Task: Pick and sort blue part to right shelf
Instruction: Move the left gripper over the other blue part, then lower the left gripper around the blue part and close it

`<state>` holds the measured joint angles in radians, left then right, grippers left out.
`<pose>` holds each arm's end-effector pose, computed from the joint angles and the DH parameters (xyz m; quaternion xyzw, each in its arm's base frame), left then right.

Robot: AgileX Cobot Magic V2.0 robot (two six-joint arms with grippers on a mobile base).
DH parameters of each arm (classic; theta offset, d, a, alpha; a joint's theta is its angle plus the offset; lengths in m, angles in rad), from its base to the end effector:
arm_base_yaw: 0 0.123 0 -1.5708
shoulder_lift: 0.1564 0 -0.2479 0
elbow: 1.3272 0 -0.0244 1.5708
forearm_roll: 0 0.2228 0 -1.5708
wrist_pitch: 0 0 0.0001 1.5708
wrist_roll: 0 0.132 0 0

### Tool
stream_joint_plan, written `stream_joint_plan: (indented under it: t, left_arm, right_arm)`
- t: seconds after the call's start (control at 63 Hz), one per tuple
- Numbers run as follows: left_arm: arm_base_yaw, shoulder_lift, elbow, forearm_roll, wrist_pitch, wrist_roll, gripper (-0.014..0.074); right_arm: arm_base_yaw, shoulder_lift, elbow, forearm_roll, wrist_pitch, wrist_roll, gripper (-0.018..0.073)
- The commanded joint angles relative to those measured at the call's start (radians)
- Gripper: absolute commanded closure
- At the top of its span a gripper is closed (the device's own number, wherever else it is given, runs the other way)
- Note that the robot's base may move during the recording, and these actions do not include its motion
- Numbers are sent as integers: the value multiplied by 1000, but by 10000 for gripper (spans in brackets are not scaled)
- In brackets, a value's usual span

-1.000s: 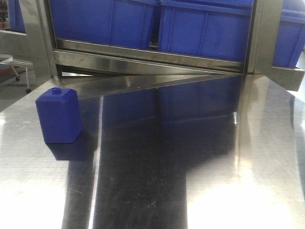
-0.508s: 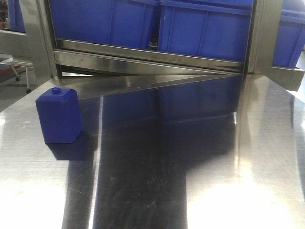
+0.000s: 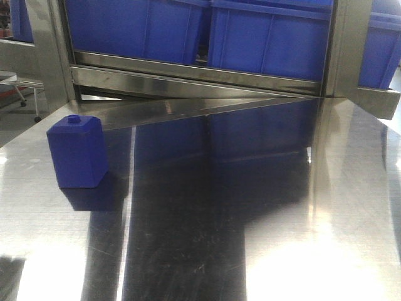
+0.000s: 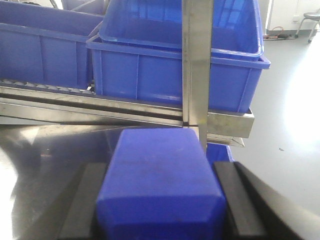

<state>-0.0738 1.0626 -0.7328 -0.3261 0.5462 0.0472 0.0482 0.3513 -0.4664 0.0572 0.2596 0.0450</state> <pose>0.2283 -0.0389 0.2357 -0.0408 0.9164 -0.1358 0.3743 0.1282 0.0081 0.3046 0.0139 0.7268 0.0563 0.6844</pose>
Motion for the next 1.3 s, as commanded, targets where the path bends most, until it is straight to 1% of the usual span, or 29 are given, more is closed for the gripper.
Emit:
stream_joint_plan:
  t: [0.0, 0.079, 0.111, 0.175, 0.254, 0.333, 0.428, 0.555, 0.587, 0.651, 0.682, 0.73, 0.793, 0.841, 0.968, 1.031, 1.111, 1.222, 1.285]
  left_arm:
    - [-5, 45, -100, -13, 40, -10, 406]
    - [-5, 95, -151, -13, 99, -10, 284]
    - [-5, 117, -176, -13, 119, -10, 196]
    - [-5, 147, -212, -10, 159, -10, 74]
    - [-5, 180, -262, -10, 215, -10, -5]
    - [-18, 215, -311, -8, 289, -10, -11]
    - [-51, 250, -370, -8, 354, -10, -12]
    - [-103, 286, -428, 7, 388, -37, -12]
    - [-116, 293, -441, 22, 388, -55, -12]
    - [-149, 312, -462, 83, 388, -122, -12]
    - [-172, 321, -473, 138, 392, -165, -12]
    - [-199, 335, -483, 200, 404, -221, -12]
    - [-228, 354, -502, 244, 423, -275, -12]
    - [-253, 375, -523, 256, 446, -296, -12]
    - [-322, 440, -606, 254, 511, -301, -12]
    - [-350, 473, -645, 254, 541, -345, -12]
    - [-367, 508, -685, 256, 555, -398, -12]
    - [-377, 545, -725, 283, 568, -470, -12]
    - [-381, 558, -738, 293, 570, -480, -12]
  right_arm:
    - [-7, 5, -30, -6, -94, -8, 278]
    - [-7, 5, -30, -6, -94, -8, 278]
    - [-7, 5, -30, -6, -94, -8, 278]
    - [-7, 5, -30, -6, -94, -8, 278]
    - [-7, 5, -30, -6, -94, -8, 278]
    - [-7, 5, -30, -6, -94, -8, 278]
    - [-7, 5, -30, -6, -94, -8, 278]
    - [-7, 5, -30, -6, -94, -8, 278]
    - [-7, 5, -30, -6, -94, -8, 278]
    - [-7, 5, -30, -6, -94, -8, 278]
    - [-7, 5, -30, -6, -94, -8, 278]
    - [-7, 5, -30, -6, -94, -8, 278]
    - [-7, 5, -30, -6, -94, -8, 278]
    - [-7, 5, -30, -6, -94, -8, 278]
    - [-7, 5, -30, -6, -94, -8, 278]
    - [-7, 5, -30, -6, -94, -8, 278]
    - [-7, 5, -30, -6, -94, -8, 278]
    - [-7, 5, -30, -6, -94, -8, 278]
    - [-7, 5, -30, -6, -94, -8, 278]
